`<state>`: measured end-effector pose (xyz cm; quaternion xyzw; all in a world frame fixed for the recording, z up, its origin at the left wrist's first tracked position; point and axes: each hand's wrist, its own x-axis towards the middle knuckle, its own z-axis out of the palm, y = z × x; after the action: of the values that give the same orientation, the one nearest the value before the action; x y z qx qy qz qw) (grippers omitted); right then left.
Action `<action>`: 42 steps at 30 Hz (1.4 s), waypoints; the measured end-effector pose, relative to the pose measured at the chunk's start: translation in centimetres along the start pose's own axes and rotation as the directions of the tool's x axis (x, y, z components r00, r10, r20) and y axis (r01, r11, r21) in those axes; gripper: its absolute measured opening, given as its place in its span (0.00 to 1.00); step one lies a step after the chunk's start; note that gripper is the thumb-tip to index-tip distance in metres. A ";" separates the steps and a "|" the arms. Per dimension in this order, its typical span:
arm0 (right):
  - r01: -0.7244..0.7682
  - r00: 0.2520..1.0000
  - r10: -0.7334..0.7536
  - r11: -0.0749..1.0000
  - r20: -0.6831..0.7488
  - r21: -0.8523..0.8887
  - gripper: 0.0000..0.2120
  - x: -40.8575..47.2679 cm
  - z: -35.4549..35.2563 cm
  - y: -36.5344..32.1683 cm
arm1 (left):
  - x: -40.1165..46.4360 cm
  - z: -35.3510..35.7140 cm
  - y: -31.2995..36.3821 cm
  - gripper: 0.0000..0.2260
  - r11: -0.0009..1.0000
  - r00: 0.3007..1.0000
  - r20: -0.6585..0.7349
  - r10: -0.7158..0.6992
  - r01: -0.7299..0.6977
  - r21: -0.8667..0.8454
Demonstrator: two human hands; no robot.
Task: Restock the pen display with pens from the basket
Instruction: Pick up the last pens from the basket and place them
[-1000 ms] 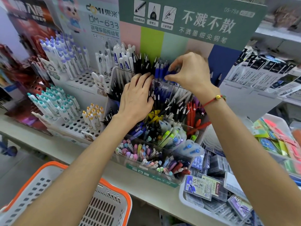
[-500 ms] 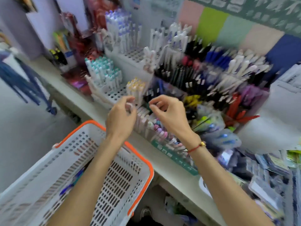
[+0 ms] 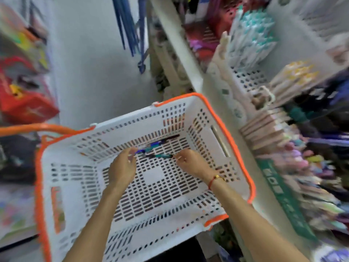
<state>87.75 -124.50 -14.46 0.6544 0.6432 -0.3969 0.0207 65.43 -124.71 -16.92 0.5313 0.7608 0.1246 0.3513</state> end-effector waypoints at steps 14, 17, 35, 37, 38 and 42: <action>0.248 0.870 -0.459 0.722 -0.179 -0.647 0.32 13.1 10.1 3.8 | 7.1 7.6 -4.4 0.20 0.615 0.831 0.275 -0.483 0.545 -0.570; 0.271 0.828 -0.519 0.702 -0.212 -0.659 0.28 13.3 10.1 4.9 | 7.7 8.9 -3.1 0.22 0.431 0.764 0.401 -0.506 0.627 -0.650; 0.276 0.843 -0.517 0.649 -0.146 -0.709 0.20 14.2 7.7 5.1 | 9.0 9.6 0.1 0.29 0.285 0.635 0.622 -0.459 0.768 -0.574; 0.353 0.821 -0.562 0.638 -0.100 -0.685 0.18 14.1 7.8 5.1 | 9.2 9.9 -0.2 0.30 0.320 0.636 0.623 -0.456 0.770 -0.553; 0.377 0.827 -0.556 0.654 -0.079 -0.656 0.18 14.0 7.7 5.0 | 9.2 10.0 -0.2 0.29 0.334 0.632 0.629 -0.453 0.774 -0.538; 0.410 0.899 -0.434 0.774 0.067 -0.482 0.18 14.1 6.7 3.7 | 9.2 9.5 -0.4 0.25 0.387 0.641 0.634 -0.434 0.767 -0.511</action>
<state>85.61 -117.04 -28.52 0.4766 0.8520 -0.2017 0.0791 69.71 -118.34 -27.68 0.0274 0.6893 0.1740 0.7027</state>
